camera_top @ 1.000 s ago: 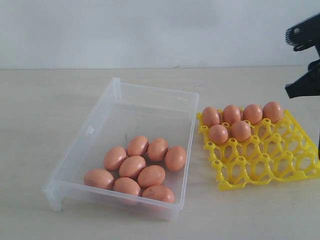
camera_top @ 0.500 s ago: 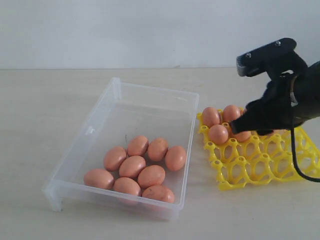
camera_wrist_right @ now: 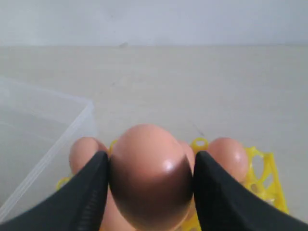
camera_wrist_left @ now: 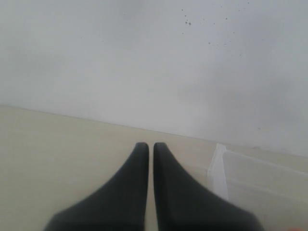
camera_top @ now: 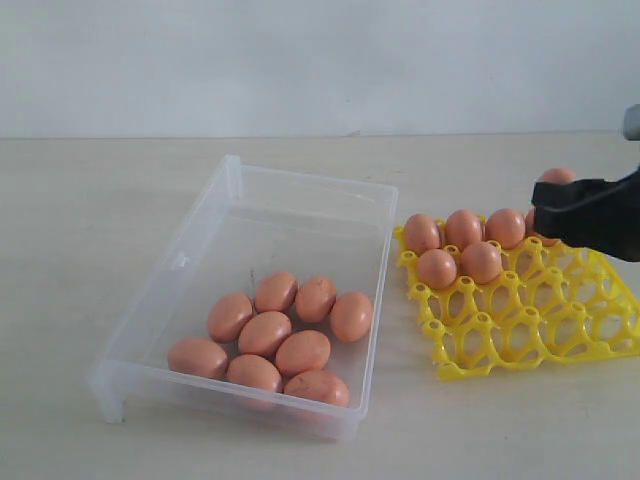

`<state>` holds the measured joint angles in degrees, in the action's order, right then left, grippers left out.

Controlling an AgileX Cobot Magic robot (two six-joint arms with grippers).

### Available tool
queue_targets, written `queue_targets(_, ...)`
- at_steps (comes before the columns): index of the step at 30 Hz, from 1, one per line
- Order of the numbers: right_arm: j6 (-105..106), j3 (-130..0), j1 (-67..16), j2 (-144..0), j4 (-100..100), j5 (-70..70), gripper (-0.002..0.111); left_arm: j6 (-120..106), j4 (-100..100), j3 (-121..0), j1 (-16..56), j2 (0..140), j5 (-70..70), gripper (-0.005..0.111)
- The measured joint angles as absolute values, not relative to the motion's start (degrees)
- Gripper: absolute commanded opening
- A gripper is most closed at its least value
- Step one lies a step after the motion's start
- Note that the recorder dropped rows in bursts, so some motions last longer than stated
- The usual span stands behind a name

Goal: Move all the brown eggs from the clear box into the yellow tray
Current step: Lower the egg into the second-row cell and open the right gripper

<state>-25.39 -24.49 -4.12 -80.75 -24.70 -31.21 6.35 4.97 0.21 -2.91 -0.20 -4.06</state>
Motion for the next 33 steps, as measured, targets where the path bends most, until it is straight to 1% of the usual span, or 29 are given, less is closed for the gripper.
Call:
queue_targets(1,-21.3,-21.8,-2.3,-80.8,-22.5,-37.5,0.0,6.3,5.0,0.2,-2.9,-0.2,-4.1,0.004)
queue_targets(3,-17.1,-18.9,-1.7,-80.7,-20.0,-42.8,0.0,6.3,5.0,0.2,-2.9,-0.2,-4.1,0.004)
queue_targets(6,-14.2,-16.6,-1.4,-80.7,-18.4,-46.2,0.0,6.3,5.0,0.2,-2.9,-0.2,-4.1,0.004)
queue_targets(11,-13.1,-16.4,-1.3,-82.1,-17.8,-47.9,0.0,6.3,5.0,0.2,-2.9,-0.2,-4.1,0.004)
queue_targets(16,-12.9,-16.4,-1.3,-88.9,-17.4,-54.4,0.0,6.3,5.0,0.2,-2.9,-0.2,-4.1,0.004)
queue_targets(23,-11.5,-16.3,-1.3,-100.5,-16.2,-67.6,0.0,6.3,5.0,0.2,-2.9,-0.2,-4.1,0.004)
queue_targets(29,-10.2,-17.4,-1.3,-108.7,-16.7,-68.8,0.0,6.3,5.0,0.2,-2.9,-0.2,-4.1,0.004)
queue_targets(33,-10.7,-19.7,-1.3,-111.2,-18.9,-69.2,0.0,6.3,5.0,0.2,-2.9,-0.2,-4.1,0.004)
